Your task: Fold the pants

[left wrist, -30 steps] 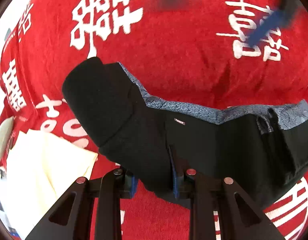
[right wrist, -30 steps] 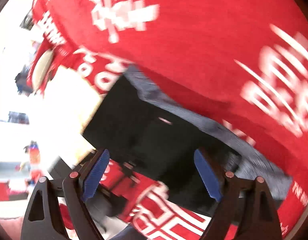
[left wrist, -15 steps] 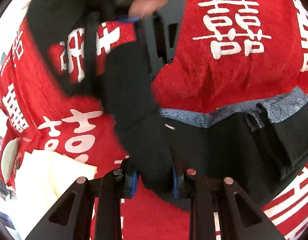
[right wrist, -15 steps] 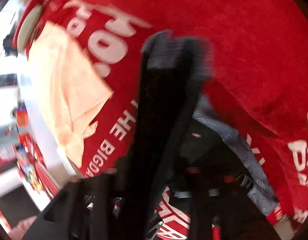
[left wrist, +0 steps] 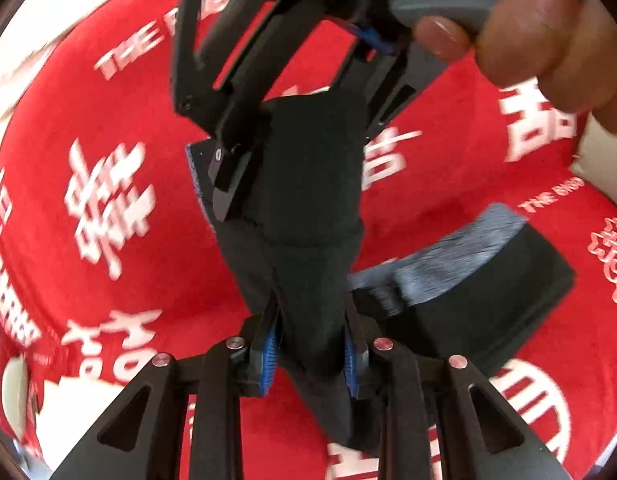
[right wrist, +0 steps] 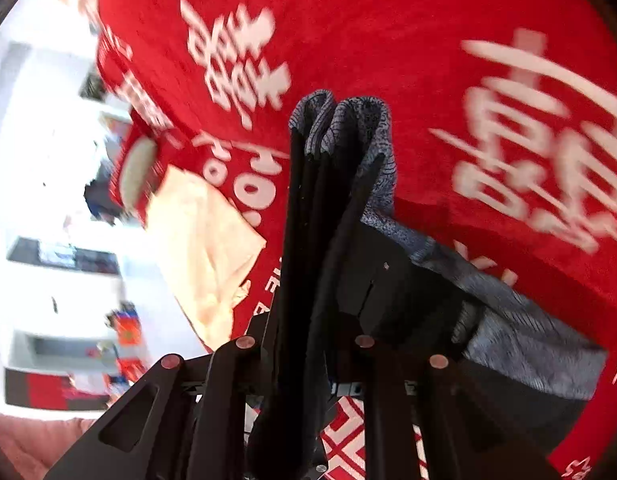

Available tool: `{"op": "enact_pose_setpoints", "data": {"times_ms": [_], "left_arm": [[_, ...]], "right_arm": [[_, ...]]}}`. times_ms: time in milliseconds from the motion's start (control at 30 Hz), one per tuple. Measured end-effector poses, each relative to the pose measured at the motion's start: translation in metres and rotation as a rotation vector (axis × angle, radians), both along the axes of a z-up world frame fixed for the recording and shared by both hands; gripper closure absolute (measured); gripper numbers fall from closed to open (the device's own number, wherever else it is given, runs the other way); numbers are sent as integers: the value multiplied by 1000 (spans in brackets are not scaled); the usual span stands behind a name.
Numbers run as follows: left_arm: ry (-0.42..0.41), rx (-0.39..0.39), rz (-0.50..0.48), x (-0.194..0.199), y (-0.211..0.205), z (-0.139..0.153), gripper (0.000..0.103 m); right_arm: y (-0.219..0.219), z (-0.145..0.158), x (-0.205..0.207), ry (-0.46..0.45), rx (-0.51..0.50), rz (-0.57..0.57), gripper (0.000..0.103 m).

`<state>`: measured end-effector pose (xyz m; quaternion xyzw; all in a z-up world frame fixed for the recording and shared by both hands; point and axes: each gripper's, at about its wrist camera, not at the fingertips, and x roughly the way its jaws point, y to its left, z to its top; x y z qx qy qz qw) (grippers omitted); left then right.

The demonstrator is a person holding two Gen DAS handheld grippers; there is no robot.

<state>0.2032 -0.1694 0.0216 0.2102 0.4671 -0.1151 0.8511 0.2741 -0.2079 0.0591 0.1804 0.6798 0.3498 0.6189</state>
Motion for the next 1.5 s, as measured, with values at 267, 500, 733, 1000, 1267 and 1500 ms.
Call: {"op": "enact_pose_setpoints", "data": {"times_ms": [267,500,733,1000,1267,1500], "left_arm": [[86,-6,-176,-23,-94,-9,75],[172,58,-272,-44,-158,-48,75],[250,142,-307,-60,-181,-94,75],[282,130,-316,-65,-177,-91,31],[389,-12,-192,-50,-127,-53,31],[553,-131,94,-8,-65,-71,31]], "right_arm": [[-120,-1,-44,-28,39,-151,85],[-196,-50,-80,36,42,-266,86],[-235,-117,-101,111,0,-307,86],[-243,-143,-118,127,-9,-334,85],[-235,-132,-121,75,-110,-306,81],[-219,-109,-131,-25,-378,-243,59]]}}
